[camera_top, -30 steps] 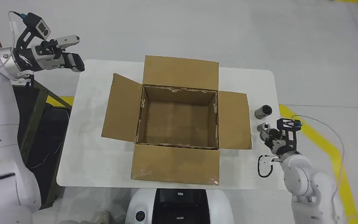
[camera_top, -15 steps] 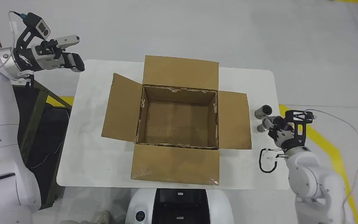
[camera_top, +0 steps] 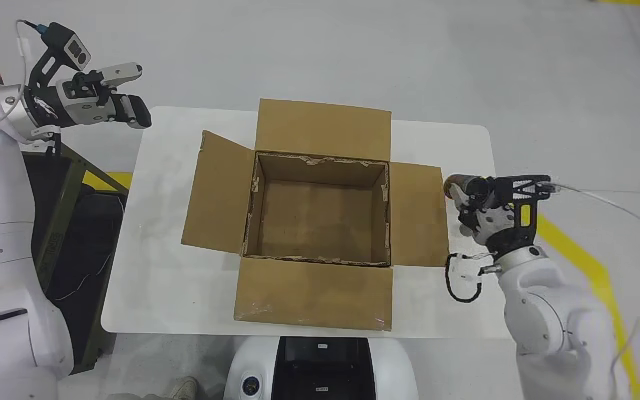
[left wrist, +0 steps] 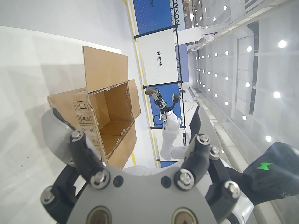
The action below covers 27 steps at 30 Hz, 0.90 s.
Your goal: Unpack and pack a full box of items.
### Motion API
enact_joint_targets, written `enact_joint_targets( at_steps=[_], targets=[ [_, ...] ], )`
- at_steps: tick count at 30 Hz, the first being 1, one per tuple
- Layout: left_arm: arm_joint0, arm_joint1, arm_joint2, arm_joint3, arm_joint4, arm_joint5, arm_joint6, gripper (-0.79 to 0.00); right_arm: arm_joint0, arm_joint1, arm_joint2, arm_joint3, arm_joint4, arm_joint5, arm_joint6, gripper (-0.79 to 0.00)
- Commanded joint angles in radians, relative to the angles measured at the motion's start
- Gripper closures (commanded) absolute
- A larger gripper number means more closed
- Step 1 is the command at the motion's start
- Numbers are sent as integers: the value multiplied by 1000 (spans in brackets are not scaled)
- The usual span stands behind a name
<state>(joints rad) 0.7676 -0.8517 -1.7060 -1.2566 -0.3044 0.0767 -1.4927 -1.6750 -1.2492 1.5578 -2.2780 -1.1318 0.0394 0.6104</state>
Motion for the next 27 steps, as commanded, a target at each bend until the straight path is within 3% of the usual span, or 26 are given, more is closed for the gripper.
enact_joint_targets(
  at_steps=[1,8,27],
  targets=[
    [0,0,0,0,0,0,0,-785,22,-1,-22,-5,-2,0,3,0],
    [0,0,0,0,0,0,0,-785,114,-4,-107,7,5,-8,38,0],
    [0,0,0,0,0,0,0,-785,463,-53,-544,217,-87,33,206,0]
  ],
)
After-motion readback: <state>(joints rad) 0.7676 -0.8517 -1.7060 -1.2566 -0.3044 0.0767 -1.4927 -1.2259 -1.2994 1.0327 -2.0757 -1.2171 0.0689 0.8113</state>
